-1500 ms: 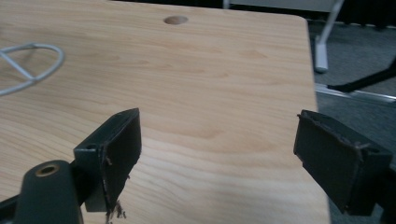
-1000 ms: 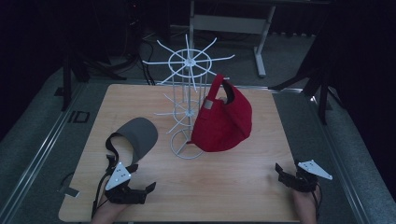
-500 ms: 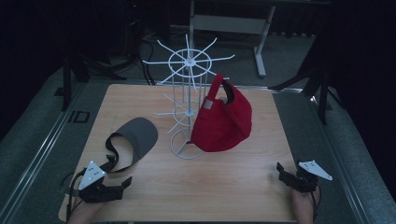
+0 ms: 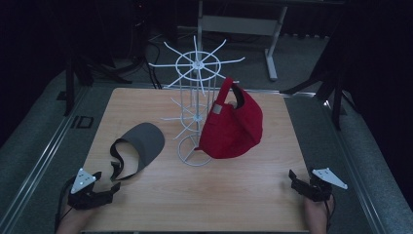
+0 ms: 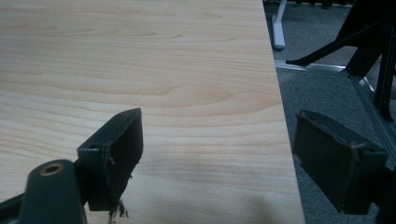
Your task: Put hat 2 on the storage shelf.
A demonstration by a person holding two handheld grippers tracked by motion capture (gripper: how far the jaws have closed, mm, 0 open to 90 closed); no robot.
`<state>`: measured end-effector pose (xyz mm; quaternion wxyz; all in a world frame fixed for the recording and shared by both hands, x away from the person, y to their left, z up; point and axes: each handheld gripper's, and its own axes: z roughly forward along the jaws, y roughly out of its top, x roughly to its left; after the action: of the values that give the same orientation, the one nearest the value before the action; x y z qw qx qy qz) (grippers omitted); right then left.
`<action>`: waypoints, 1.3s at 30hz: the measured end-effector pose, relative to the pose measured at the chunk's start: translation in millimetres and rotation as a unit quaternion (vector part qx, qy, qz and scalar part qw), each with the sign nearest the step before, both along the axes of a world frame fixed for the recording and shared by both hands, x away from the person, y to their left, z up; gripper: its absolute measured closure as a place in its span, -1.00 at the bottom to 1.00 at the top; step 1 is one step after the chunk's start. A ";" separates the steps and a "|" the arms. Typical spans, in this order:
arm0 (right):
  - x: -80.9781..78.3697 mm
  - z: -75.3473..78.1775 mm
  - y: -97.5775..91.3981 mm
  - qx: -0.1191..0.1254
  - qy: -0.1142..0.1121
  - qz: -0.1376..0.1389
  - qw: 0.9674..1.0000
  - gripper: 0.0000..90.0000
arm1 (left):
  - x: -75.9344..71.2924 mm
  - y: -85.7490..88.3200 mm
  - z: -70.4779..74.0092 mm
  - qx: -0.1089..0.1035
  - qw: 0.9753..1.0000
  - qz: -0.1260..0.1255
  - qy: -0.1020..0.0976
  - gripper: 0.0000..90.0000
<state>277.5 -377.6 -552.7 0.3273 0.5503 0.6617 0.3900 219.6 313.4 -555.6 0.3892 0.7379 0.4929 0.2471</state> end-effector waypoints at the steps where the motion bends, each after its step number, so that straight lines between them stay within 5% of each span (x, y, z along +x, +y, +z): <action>1: 0.1 0.0 -0.2 0.000 0.001 0.001 1.000 -0.64 | 1.9 -0.6 -0.4 0.008 1.000 -0.002 -0.001 -0.51; 10: -0.2 0.0 -0.7 0.004 0.001 0.001 1.000 -0.64 | 18.2 -11.7 -7.0 0.069 0.997 -0.021 0.027 -0.09; 16: -0.1 -0.1 -0.5 0.002 0.002 0.003 1.000 -0.63 | 24.2 -14.7 -8.9 0.061 0.998 0.004 0.029 0.39; 20: 0.0 -0.1 -0.9 0.005 0.003 0.003 1.000 -0.63 | 27.3 -16.3 -8.4 0.054 0.998 -0.004 0.029 0.85; 22: 0.1 -0.2 -1.2 0.006 0.003 0.003 1.000 -0.63 | 27.7 -19.9 -7.5 0.066 0.997 -0.006 0.025 0.89; 29: -1.1 -0.1 -0.8 0.006 0.004 0.003 1.000 -0.63 | 30.6 -23.9 7.9 0.055 0.998 0.010 0.009 0.91; 39: -1.0 0.0 -1.4 0.011 0.001 0.000 1.000 -0.63 | 36.9 -32.8 58.0 0.055 0.997 0.023 -0.048 0.91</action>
<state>276.4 -379.0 -552.7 0.3204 0.5540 0.6581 0.3967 256.5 280.7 -497.6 0.3653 0.7342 0.4760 0.3178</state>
